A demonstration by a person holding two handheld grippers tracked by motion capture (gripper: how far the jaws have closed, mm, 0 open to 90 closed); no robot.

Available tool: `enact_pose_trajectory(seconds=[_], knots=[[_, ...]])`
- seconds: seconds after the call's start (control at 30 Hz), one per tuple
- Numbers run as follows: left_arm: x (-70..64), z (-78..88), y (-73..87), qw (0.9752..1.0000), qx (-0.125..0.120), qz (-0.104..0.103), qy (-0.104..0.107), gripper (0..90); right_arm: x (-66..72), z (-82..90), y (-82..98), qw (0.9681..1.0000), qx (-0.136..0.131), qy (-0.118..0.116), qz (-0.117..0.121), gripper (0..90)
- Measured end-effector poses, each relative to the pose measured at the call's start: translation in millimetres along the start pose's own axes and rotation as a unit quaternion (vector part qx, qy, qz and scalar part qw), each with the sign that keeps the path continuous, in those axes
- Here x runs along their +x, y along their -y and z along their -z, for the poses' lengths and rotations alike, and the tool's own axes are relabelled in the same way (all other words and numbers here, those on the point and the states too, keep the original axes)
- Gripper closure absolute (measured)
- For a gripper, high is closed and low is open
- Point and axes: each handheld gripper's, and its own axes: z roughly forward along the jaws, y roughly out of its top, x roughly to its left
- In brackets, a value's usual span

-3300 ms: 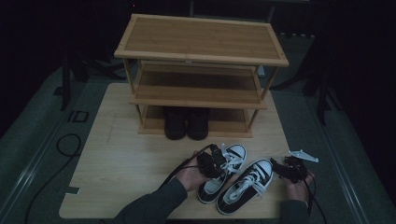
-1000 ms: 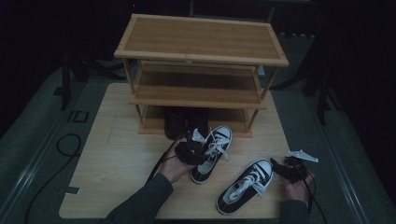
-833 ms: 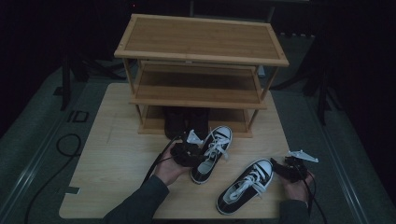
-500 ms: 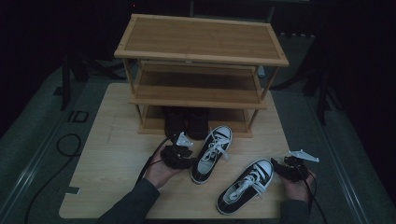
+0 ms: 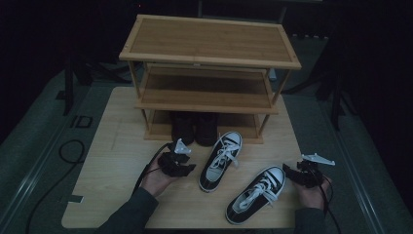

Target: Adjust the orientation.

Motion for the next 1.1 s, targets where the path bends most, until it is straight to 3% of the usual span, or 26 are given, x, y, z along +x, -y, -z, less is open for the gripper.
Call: enact_pose_trajectory(seconds=[0.1, 0.23, 0.4, 0.63, 0.7, 0.73, 0.8, 1.1], knots=[[3.6, -0.7, 4.5, 1.0, 0.002, 0.003, -0.004, 59.6, 1.5, 6.6, -0.7, 1.0, -0.004, 0.0, -0.003, 36.1], [9.9, -2.2, 10.9, 0.9999, 0.002, 0.013, -0.01, 59.2, 3.4, 16.0, -4.6, 0.9994, -0.021, -0.022, -0.013, 34.9], [16.9, 0.3, 15.6, 0.9995, 0.007, 0.017, -0.027, 59.2, 14.3, 23.2, -12.5, 0.9991, -0.011, -0.038, 0.014, 35.9], [24.5, 1.7, 22.9, 0.9989, 0.014, 0.031, -0.032, 58.5, 32.4, 31.3, -19.9, 0.997, 0.002, -0.055, 0.055, 41.9], [26.2, 1.4, 25.3, 0.9988, 0.018, 0.032, -0.032, 58.4, 33.2, 32.4, -20.6, 0.9967, 0.002, -0.058, 0.058, 43.8], [27.4, 1.0, 27.3, 0.9987, 0.02, 0.034, -0.033, 58.4, 34.5, 33.9, -22.6, 0.9951, 0.003, -0.075, 0.065, 49.2], [28.5, 0.8, 28.9, 0.9985, 0.02, 0.038, -0.032, 58.4, 34.3, 32.7, -23.0, 0.9938, 0.008, -0.086, 0.07, 52.6], [30.2, 2.3, 30.2, 0.9984, 0.02, 0.04, -0.033, 58.4, 37.7, 32.9, -24.1, 0.9892, 0.031, -0.112, 0.089, 59.1]])
